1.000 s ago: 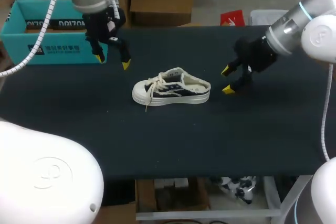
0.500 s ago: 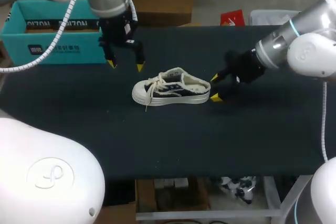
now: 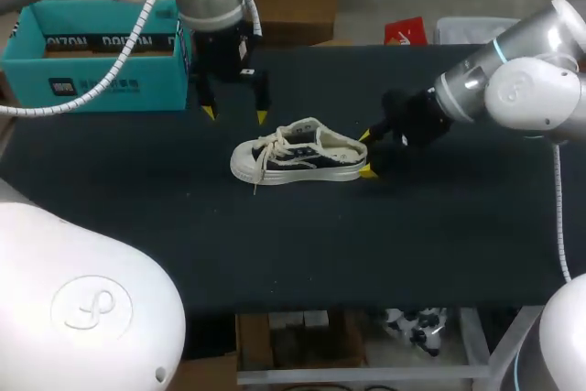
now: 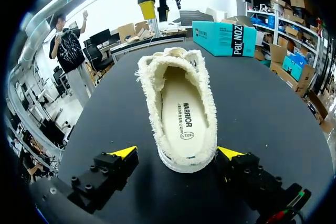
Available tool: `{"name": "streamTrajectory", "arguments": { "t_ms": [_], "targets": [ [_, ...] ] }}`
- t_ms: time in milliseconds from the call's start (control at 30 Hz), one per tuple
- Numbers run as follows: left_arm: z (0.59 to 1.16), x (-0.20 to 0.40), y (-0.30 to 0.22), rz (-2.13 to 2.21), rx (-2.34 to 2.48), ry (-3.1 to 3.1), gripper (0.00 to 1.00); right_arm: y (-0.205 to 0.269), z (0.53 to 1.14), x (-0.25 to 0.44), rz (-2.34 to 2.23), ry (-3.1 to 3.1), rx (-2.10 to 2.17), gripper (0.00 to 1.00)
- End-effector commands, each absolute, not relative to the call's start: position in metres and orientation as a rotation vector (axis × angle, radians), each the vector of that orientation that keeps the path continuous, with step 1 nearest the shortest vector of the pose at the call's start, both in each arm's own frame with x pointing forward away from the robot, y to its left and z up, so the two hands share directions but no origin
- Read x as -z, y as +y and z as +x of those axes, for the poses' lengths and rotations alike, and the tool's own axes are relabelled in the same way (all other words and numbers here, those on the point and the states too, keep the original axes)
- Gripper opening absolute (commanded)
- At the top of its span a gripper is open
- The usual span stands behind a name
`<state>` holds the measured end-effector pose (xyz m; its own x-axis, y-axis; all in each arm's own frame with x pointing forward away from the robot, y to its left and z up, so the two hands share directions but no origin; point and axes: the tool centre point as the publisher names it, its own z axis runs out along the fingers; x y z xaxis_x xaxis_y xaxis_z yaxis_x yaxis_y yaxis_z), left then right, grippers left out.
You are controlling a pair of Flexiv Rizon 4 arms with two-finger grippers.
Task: Open the shoe tongue, take the insole out of the shoe, put the insole back into the shoe, and pack the shoe into the shoebox
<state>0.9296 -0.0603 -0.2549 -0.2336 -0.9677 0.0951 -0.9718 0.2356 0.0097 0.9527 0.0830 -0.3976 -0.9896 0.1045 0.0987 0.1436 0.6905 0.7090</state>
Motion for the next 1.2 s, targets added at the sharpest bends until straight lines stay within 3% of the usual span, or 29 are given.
{"name": "streamTrajectory", "arguments": {
  "t_ms": [33,1200],
  "targets": [
    [0.924,0.258,-0.076,1.914,-0.057,-2.426,1.00,0.087,0.957,0.408,-0.199,-2.824,1.224,1.00],
    [0.929,0.284,-0.104,1.927,-0.032,-2.371,1.00,0.115,0.966,0.430,-0.204,-2.777,1.315,1.00]
  ]
}}
